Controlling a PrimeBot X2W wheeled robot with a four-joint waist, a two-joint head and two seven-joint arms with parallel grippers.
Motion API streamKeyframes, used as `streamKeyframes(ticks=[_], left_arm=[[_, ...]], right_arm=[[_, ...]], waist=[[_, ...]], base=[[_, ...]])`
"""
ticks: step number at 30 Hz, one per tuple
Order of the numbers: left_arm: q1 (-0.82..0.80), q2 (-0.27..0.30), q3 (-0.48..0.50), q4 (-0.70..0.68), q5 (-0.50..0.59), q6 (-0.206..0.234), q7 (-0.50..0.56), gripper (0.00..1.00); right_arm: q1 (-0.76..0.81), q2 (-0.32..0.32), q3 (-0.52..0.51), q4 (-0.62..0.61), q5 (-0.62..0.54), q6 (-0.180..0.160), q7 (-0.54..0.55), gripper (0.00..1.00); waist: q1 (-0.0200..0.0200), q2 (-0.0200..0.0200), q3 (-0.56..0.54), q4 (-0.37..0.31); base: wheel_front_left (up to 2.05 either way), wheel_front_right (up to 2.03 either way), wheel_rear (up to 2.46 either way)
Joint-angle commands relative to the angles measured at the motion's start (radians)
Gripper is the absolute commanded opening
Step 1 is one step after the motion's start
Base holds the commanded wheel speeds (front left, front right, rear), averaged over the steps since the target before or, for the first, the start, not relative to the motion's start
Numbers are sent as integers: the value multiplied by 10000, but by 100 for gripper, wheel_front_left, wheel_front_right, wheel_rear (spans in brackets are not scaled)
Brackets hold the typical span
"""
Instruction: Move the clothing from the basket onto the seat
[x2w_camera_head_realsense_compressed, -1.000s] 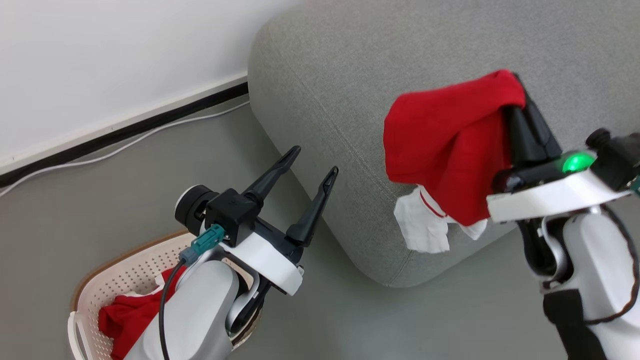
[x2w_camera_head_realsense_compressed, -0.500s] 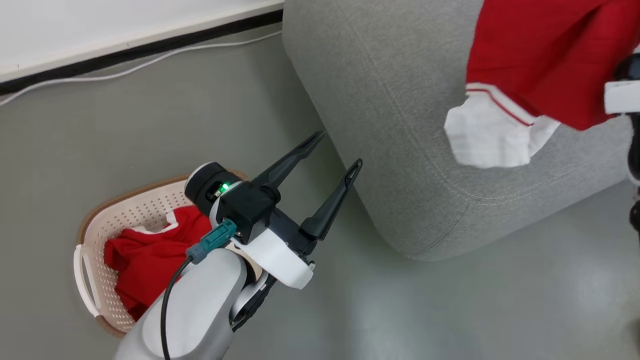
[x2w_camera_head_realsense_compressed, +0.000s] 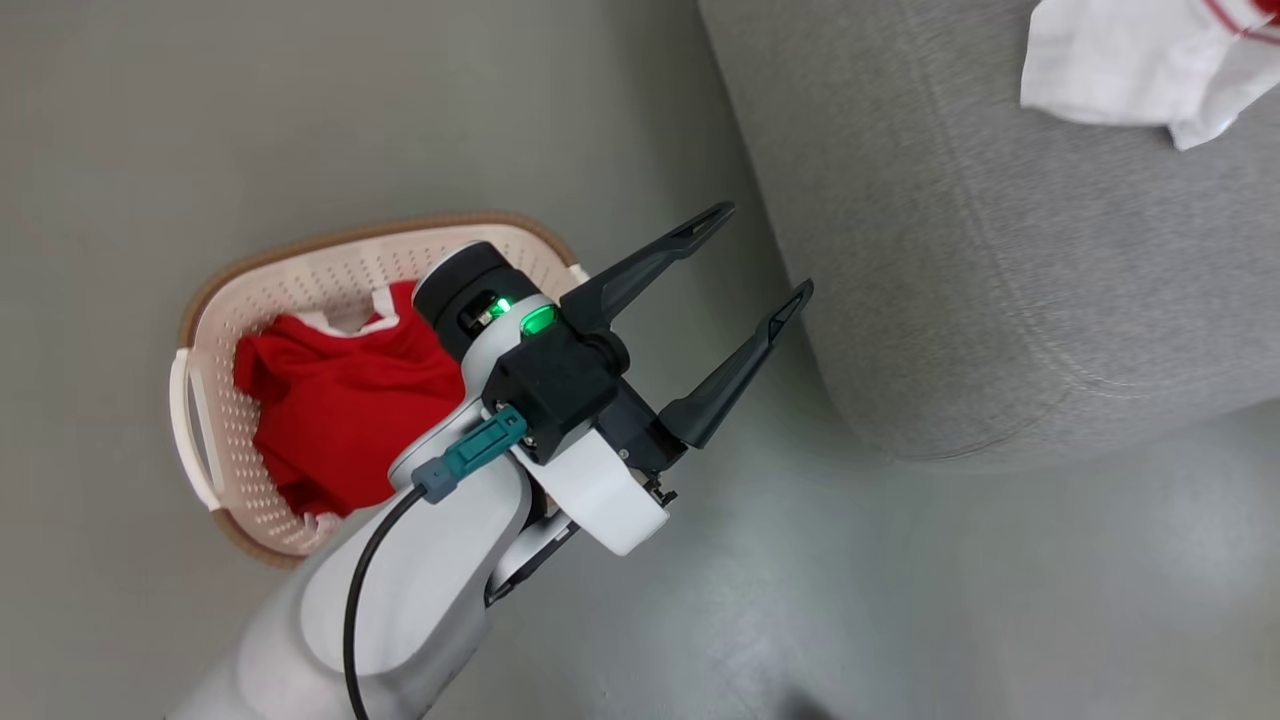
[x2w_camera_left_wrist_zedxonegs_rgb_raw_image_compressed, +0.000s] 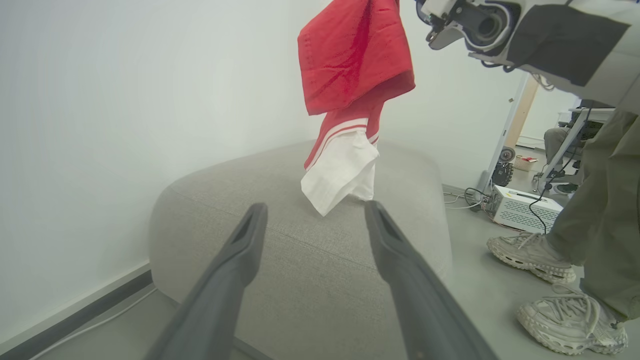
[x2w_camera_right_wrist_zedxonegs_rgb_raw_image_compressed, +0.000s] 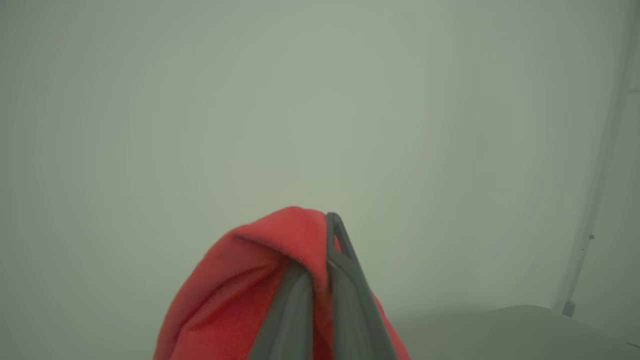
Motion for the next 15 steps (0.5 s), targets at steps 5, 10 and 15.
streamKeyframes(ticks=[5,10,15], left_arm=[[-681,100,-30,-337,114,-40,-49,100],[-861,48,-230,-340,94,-40,-49,100],[-991,-16,-508,-280,-7,-40,-49,100]], right_arm=[[-1123,-868,-1130,639,-900,40,-61,0],[-1811,-1325,-2241,1476,-1685,40,-61,0],[-2618,-1807,-3557,2363,-2775,40,-61,0]], waist=[[0,0,876,528],[0,0,1195,763],[0,0,1667,1183]], base=[[0,0,0],[0,0,0],[0,0,0]])
